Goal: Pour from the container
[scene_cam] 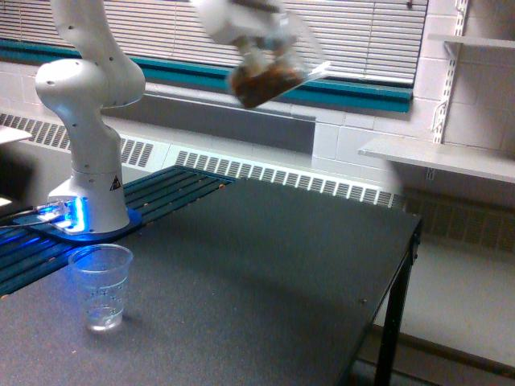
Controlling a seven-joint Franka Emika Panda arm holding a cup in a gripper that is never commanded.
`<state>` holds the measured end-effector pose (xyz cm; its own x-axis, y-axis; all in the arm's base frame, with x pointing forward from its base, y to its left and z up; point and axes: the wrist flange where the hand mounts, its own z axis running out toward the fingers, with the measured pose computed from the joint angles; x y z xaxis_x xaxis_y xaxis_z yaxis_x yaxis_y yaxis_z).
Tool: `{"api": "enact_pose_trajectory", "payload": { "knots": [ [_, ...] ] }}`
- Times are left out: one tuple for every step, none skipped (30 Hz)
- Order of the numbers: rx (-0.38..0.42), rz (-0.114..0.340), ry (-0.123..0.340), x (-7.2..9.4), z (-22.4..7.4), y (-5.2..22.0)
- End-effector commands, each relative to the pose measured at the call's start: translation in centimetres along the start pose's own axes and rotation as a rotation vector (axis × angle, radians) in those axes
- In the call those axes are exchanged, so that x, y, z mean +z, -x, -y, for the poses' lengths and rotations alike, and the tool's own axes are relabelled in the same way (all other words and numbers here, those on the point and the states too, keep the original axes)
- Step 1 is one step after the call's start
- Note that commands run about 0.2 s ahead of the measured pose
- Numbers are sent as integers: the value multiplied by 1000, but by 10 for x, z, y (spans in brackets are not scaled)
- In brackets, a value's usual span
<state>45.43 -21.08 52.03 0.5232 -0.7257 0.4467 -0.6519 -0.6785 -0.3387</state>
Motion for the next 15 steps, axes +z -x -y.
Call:
{"api": "enact_pose_trajectory", "payload": {
  "knots": [
    [-69,7,40,-8,-45,7],
    [-76,4,50,-9,-53,8],
    [-82,4,58,-11,-59,9],
    [-85,5,63,-11,-65,10],
    [-84,8,71,-11,-72,12],
    [-85,19,81,-12,-80,16],
    [-87,24,85,-13,-84,18],
    [-88,24,92,-13,-91,20],
    [-90,25,102,-14,-97,23],
    [-95,33,110,-14,-104,26],
    [-94,38,113,-14,-108,29],
    [-90,42,121,-14,-114,32],
    [-90,49,128,-14,-119,36],
    [-90,59,132,-14,-125,41],
    [-86,61,137,-14,-129,44]
  ]
}}
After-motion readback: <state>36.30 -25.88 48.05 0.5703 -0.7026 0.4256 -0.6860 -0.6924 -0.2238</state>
